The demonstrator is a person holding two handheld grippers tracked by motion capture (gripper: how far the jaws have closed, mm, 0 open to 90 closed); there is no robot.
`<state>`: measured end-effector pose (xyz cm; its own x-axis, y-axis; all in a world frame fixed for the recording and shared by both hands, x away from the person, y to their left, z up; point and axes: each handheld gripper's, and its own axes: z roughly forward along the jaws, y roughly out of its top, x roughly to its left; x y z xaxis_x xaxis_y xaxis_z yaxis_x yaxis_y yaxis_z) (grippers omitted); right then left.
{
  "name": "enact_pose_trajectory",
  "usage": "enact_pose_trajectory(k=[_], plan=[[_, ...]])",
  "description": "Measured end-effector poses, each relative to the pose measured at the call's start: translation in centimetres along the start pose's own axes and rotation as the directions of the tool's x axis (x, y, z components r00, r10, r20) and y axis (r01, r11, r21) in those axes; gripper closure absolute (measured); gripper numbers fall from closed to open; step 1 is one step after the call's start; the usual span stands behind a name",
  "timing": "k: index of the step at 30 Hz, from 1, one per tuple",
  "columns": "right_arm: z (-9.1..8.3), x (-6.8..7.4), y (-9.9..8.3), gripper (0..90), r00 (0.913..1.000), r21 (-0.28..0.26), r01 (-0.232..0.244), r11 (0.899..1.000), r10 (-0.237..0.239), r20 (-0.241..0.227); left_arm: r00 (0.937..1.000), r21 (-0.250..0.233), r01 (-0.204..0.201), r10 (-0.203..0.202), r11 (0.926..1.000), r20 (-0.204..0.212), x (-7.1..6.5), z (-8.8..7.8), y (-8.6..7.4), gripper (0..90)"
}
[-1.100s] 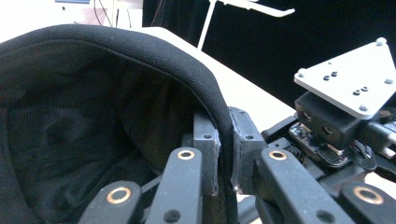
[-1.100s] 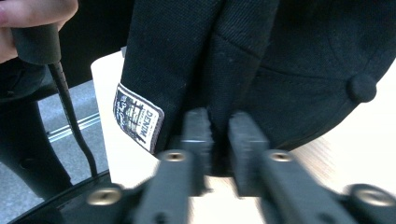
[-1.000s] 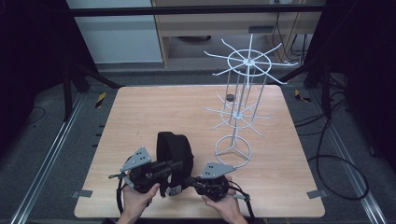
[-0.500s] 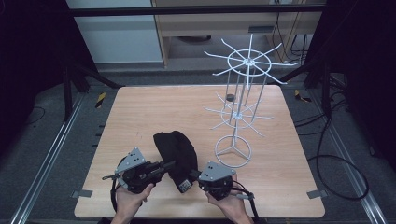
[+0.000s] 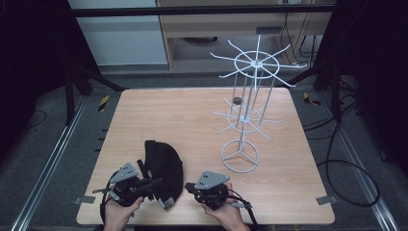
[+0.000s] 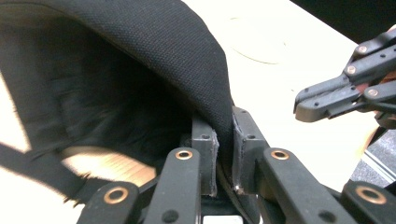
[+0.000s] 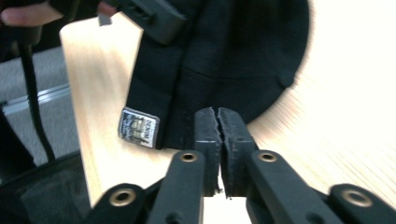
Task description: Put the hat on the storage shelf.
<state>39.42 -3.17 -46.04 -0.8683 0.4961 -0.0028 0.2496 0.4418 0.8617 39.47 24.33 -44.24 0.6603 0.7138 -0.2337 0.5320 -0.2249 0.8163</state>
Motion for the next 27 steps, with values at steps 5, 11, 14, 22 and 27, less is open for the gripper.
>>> enact_pose_trajectory(k=[5, 11, 14, 22, 27], plan=[[0.1, -1.1, -0.5, 76.0, 0.9974, -0.01, -0.063, 0.998, 0.063, 0.034, 0.9988, -0.033, -0.028, 0.029, 0.9991, 0.04, -0.4, -0.2, 0.6, 81.9], [0.1, -2.7, -1.0, 61.3, 0.9836, -0.033, -0.174, 0.984, 0.176, 0.041, 0.9884, -0.104, -0.126, 0.134, 0.9865, 0.072, -2.6, -1.1, 2.4, 82.6], [-0.2, -2.9, -0.9, 55.6, 0.9769, -0.059, -0.212, 0.976, 0.213, 0.017, 0.984, -0.128, -0.141, 0.154, 0.9817, 0.091, -3.2, -1.3, 3.1, 82.6], [0.5, -3.4, -1.2, 54.1, 0.9557, -0.047, -0.292, 0.955, 0.29, -0.051, 0.9755, -0.135, -0.155, 0.173, 0.9786, 0.135, -4.3, -0.6, 3.3, 82.9], [0.9, -3.8, -1.6, 67.5, 0.9313, -0.032, -0.353, 0.935, 0.348, -0.108, 0.9714, -0.147, -0.151, 0.174, 0.9775, 0.162, -4.4, -0.5, 3.4, 83.1]])
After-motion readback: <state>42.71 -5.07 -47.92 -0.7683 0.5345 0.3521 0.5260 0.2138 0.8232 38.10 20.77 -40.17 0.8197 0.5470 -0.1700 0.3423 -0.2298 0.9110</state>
